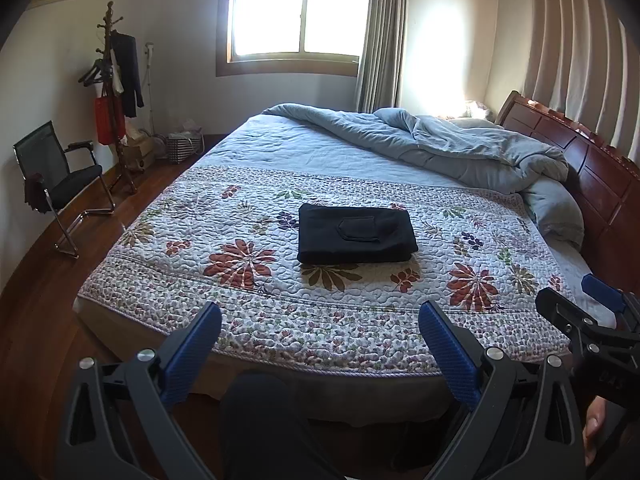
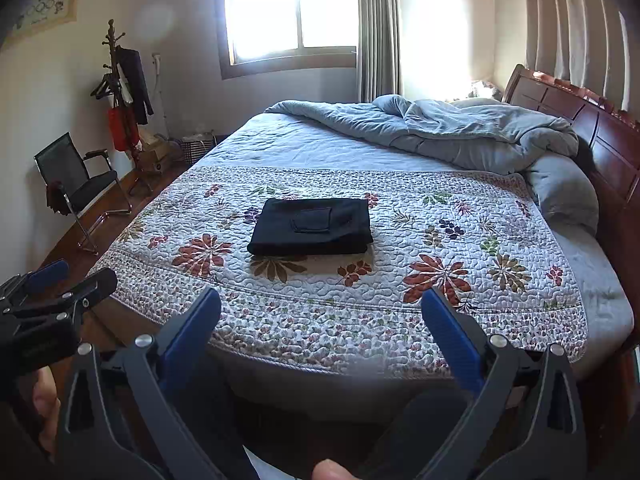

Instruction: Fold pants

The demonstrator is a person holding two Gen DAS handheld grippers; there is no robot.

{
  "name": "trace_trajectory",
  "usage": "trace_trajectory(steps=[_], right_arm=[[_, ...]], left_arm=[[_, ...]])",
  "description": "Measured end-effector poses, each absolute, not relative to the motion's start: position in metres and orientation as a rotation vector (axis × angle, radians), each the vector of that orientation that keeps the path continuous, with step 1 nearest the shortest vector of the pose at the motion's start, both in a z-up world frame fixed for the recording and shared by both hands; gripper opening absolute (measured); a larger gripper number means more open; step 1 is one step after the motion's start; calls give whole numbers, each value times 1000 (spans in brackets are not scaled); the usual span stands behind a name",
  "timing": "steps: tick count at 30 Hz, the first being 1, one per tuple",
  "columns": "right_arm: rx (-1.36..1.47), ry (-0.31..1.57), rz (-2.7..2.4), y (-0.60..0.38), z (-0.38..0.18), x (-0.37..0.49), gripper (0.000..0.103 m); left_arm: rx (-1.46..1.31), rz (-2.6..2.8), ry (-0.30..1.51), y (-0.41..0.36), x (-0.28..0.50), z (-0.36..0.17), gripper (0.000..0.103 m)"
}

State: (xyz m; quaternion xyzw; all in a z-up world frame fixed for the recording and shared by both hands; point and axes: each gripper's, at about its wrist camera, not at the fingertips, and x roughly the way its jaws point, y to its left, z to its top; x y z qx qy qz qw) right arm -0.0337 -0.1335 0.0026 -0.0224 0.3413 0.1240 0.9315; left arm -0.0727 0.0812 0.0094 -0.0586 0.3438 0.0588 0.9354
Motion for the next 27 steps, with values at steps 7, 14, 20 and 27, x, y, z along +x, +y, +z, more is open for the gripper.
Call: trace_trajectory(steps=[7,14,20,27], right_arm=[[-43,698,252,-136,1,-33,100],[-38,701,248,-138,-1,-33,100],[-36,706,246,-140,-3,-33,100],[-34,709,247,-141,-4,-33,100]], left_arm=[[-117,124,703,81,-72,9,99],[-115,127,706,82,-72,9,99],[-112,128,710,81,-72,7,99],[-123,132,719,83,-72,5,99]])
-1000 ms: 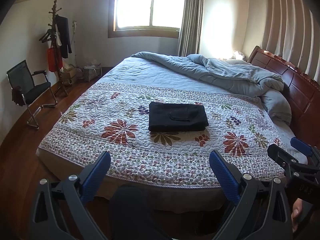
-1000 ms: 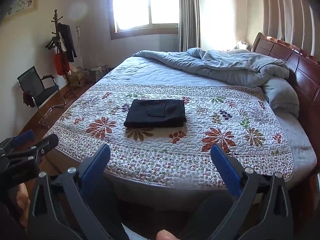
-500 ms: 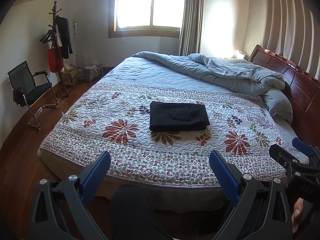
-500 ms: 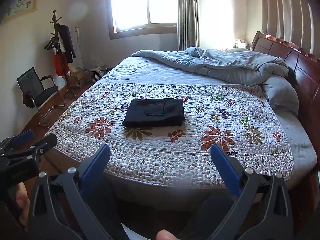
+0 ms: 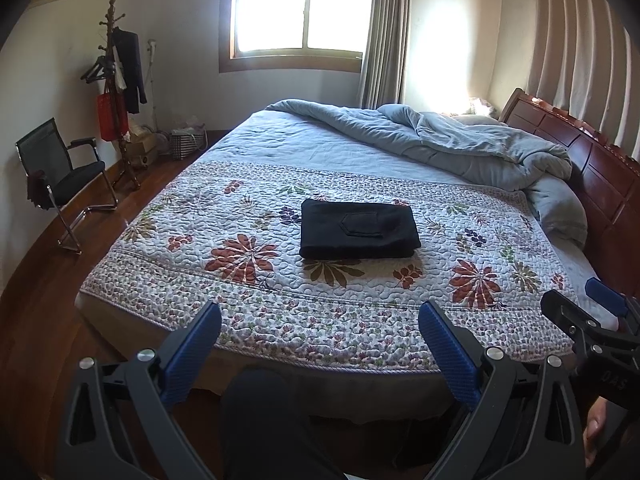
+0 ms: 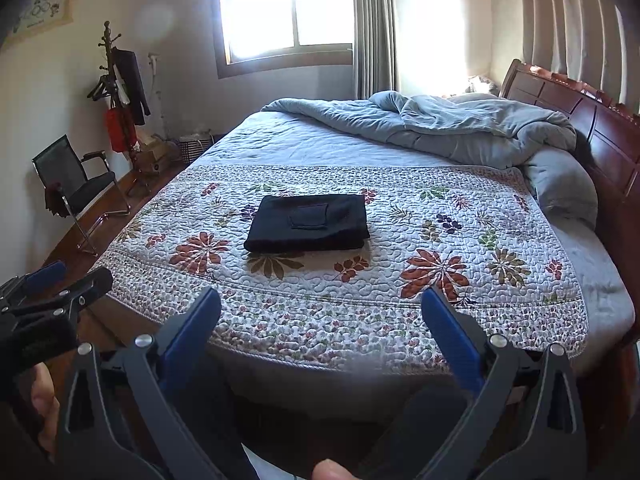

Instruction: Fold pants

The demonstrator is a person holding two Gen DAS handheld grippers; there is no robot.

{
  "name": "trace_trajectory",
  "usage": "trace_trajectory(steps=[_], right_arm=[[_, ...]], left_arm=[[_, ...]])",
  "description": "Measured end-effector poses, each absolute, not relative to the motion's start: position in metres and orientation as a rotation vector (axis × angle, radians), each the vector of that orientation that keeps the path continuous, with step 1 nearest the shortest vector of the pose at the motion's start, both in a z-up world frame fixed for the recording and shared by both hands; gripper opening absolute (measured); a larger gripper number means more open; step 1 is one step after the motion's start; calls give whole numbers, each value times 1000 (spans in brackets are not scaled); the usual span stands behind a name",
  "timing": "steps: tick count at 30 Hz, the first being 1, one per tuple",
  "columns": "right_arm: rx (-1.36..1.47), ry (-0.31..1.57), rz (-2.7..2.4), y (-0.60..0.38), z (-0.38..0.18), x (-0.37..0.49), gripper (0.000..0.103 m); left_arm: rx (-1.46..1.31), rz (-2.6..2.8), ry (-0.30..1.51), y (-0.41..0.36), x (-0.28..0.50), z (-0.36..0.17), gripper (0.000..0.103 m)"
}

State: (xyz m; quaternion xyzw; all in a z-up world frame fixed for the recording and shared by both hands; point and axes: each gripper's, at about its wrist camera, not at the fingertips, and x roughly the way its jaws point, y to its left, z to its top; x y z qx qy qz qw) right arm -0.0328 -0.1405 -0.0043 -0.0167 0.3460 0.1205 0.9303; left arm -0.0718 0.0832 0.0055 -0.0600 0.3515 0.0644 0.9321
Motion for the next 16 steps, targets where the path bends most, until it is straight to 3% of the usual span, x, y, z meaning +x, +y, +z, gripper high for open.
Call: trace_trajectory(steps=[16], right_arm=[[-32,716,246,-142,-7,-32,100]], left_arm=[[-134,130,742,84,-68,3,99]])
